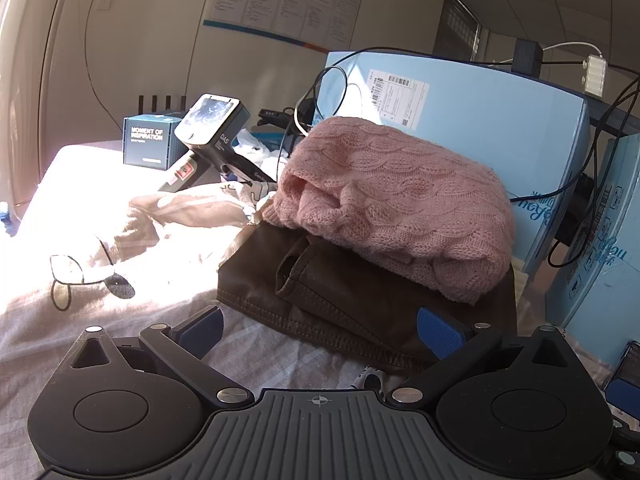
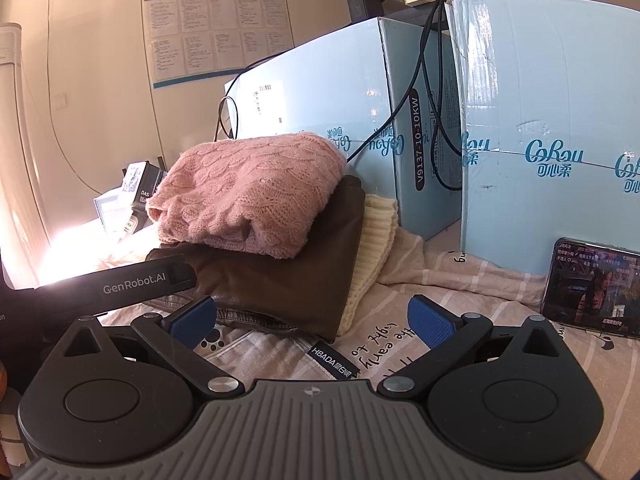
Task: Fold clothes
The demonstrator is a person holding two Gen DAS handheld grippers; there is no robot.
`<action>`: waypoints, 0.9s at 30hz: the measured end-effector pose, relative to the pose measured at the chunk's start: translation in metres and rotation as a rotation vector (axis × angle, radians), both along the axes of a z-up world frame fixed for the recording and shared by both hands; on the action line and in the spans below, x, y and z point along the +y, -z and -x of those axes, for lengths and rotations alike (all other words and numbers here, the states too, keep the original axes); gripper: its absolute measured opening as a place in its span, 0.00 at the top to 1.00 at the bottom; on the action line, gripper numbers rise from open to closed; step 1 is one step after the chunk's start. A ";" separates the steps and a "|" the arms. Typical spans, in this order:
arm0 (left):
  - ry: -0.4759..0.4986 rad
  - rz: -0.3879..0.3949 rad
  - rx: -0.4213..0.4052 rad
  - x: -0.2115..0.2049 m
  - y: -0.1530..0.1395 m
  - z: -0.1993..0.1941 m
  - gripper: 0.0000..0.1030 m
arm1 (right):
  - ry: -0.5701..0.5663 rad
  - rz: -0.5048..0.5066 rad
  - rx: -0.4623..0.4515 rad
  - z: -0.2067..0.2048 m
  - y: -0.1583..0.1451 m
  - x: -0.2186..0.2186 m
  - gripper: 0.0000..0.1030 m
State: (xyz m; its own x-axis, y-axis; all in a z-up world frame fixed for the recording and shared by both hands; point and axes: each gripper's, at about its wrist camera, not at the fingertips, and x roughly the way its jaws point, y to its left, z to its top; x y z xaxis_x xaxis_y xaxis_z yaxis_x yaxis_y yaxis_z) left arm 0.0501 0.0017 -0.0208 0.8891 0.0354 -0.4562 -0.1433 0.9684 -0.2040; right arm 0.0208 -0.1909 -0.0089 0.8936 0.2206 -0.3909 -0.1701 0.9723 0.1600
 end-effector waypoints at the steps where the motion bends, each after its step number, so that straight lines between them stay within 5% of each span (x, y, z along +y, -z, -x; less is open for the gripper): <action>1: 0.000 0.000 0.000 0.000 0.000 0.000 0.00 | 0.000 0.000 0.000 0.000 0.000 0.000 0.00; 27: -0.001 -0.001 -0.001 0.000 0.000 0.000 0.00 | -0.004 0.010 0.000 0.000 0.001 0.002 0.00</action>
